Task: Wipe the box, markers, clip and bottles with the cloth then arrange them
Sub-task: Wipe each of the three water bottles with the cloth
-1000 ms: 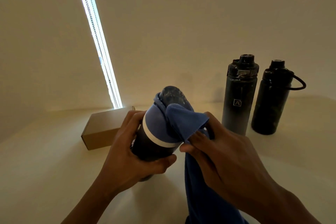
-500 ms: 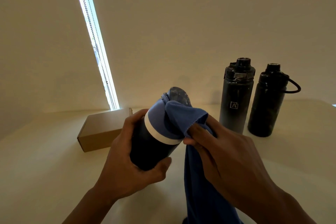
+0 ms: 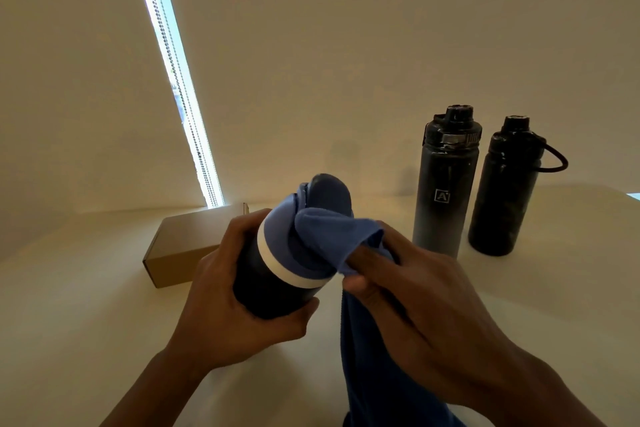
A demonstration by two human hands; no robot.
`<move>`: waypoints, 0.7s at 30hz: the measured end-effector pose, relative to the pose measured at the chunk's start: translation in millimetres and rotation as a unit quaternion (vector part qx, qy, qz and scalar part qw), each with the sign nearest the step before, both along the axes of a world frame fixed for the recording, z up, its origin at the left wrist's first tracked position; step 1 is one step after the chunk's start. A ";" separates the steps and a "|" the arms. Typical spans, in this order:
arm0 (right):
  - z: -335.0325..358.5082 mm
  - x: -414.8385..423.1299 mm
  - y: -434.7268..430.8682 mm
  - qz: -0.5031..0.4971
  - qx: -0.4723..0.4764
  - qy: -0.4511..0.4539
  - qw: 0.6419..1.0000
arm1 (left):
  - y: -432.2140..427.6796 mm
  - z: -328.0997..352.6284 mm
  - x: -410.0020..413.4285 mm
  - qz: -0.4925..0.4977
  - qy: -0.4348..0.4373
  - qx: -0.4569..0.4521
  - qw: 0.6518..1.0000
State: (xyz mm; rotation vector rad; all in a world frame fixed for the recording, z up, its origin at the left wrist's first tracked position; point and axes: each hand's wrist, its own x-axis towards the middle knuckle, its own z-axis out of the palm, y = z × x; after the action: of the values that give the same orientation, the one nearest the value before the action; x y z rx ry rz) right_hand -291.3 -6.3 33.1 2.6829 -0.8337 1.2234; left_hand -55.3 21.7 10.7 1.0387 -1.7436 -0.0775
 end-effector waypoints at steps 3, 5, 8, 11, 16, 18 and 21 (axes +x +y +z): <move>4.1 -7.0 0.8 -0.001 0.013 -0.020 1.000 | 0.0 -1.9 1.0 -0.008 -0.017 0.001 1.000; 11.3 -7.3 5.1 0.022 0.056 -0.057 0.997 | 0.1 -3.7 1.8 -0.013 -0.028 0.003 1.000; 15.6 -4.6 10.4 0.042 0.095 -0.114 0.988 | 0.9 -3.6 1.5 -0.022 -0.038 0.000 0.999; 19.0 -3.5 13.5 0.072 0.163 -0.176 0.968 | 2.3 -0.4 -1.9 -0.037 -0.052 -0.004 0.998; 20.4 -0.5 17.8 0.126 0.222 -0.195 0.947 | 1.0 -1.2 -0.6 -0.042 -0.051 -0.006 0.998; 17.4 0.1 18.2 0.127 0.177 -0.136 0.966 | 0.1 -1.4 0.6 -0.040 -0.041 -0.008 0.998; 13.2 -0.3 14.7 0.095 0.102 -0.039 0.989 | -0.4 -1.9 0.9 -0.029 -0.022 -0.009 0.999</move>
State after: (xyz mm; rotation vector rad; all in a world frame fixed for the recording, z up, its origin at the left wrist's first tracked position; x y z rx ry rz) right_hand -291.5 8.4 46.4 2.9539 -0.7657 1.3601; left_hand -54.4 21.3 8.8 0.9837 -1.8106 -0.0756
